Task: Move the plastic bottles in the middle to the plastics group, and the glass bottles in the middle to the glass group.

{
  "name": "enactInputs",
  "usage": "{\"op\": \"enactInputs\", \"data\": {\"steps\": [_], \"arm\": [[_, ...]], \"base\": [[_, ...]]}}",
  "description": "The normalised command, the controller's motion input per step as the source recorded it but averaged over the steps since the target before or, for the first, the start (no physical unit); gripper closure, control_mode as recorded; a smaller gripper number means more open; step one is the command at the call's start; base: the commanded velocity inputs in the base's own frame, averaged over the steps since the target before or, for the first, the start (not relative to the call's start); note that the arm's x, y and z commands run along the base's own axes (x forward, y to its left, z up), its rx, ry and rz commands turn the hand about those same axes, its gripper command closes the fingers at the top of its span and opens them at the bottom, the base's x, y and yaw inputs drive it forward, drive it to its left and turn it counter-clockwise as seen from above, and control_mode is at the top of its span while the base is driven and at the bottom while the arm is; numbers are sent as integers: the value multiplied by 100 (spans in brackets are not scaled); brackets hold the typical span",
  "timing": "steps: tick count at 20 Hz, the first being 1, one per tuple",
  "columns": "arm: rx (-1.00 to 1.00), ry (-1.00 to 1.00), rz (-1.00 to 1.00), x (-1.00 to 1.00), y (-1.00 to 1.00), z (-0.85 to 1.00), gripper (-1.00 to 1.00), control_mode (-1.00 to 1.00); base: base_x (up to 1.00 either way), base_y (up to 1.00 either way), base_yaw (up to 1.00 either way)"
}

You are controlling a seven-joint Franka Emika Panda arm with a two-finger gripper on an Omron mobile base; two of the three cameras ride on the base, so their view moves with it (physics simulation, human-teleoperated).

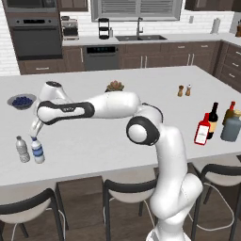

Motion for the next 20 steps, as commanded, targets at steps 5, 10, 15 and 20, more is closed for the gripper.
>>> {"op": "enactInputs", "data": {"steps": [5, 10, 15, 20], "arm": [[0, 0, -5, -53, -70, 40, -100, -100], [0, 0, -9, -69, -94, 17, -100, -100], [0, 0, -4, -69, -100, 1, -100, -100], [0, 0, -4, -62, -100, 0, -100, -100]], "base": [[0, 0, 0], [0, 0, 0], [0, 0, 0], [0, 0, 0]]}}
